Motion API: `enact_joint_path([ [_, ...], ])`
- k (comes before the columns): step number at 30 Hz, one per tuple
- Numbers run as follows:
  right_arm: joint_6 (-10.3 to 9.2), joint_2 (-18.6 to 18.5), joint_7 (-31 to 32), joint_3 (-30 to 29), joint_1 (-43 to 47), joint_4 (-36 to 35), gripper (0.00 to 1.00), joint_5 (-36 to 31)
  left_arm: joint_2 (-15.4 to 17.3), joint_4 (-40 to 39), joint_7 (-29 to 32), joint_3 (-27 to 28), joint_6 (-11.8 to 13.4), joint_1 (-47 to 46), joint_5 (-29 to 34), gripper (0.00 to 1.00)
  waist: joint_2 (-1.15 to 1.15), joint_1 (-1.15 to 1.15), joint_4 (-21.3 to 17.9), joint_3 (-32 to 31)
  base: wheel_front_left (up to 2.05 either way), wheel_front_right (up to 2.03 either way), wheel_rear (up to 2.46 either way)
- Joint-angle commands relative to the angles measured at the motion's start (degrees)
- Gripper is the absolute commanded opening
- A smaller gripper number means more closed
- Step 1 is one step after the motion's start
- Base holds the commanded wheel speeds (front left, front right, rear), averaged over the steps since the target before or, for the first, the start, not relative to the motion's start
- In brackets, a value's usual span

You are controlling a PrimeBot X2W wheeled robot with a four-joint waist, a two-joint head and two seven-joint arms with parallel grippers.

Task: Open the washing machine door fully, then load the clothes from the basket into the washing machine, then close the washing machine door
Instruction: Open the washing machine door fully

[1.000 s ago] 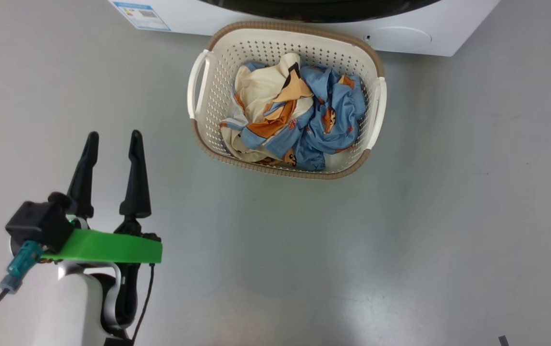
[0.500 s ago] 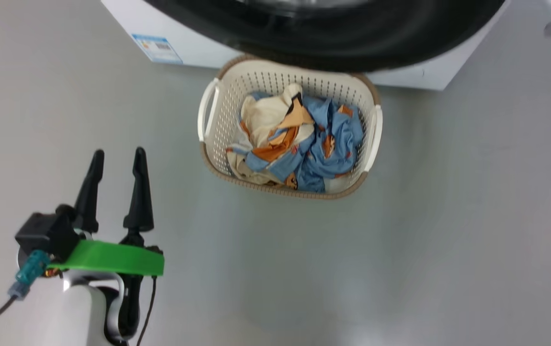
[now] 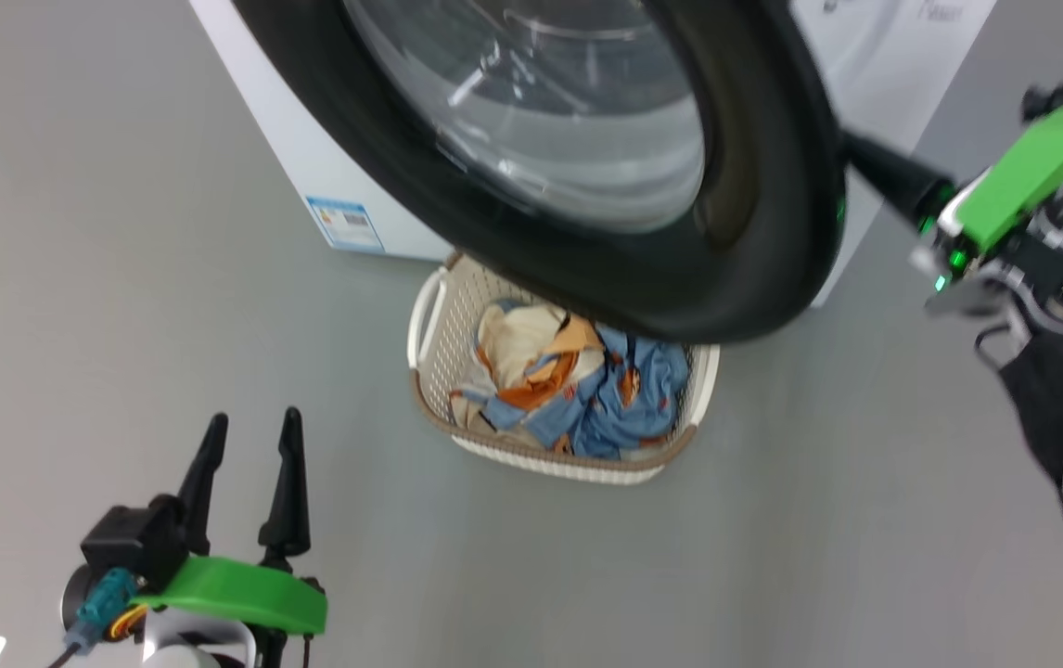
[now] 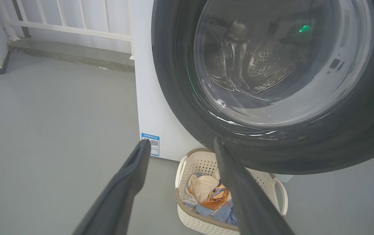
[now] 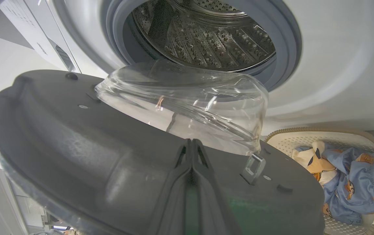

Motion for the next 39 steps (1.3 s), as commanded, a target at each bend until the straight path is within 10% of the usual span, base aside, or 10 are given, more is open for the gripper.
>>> enact_joint_path([
  [1,0.11,1.81,0.86,1.01,1.76,-2.5,0.0,1.06,1.4,-0.92,-0.38,1.68,-0.07,0.33,0.91,1.0,0.0,0.0,1.31,-4.38,0.0,0.0,0.0],
  [39,0.11,8.85,10.35,-0.01,22.96,-11.75,0.0,8.68,3.51,2.7,1.11,0.6,0.73,5.15,1.43,1.0,0.0,0.0,16.08,-14.37,0.0,0.0,0.0],
])
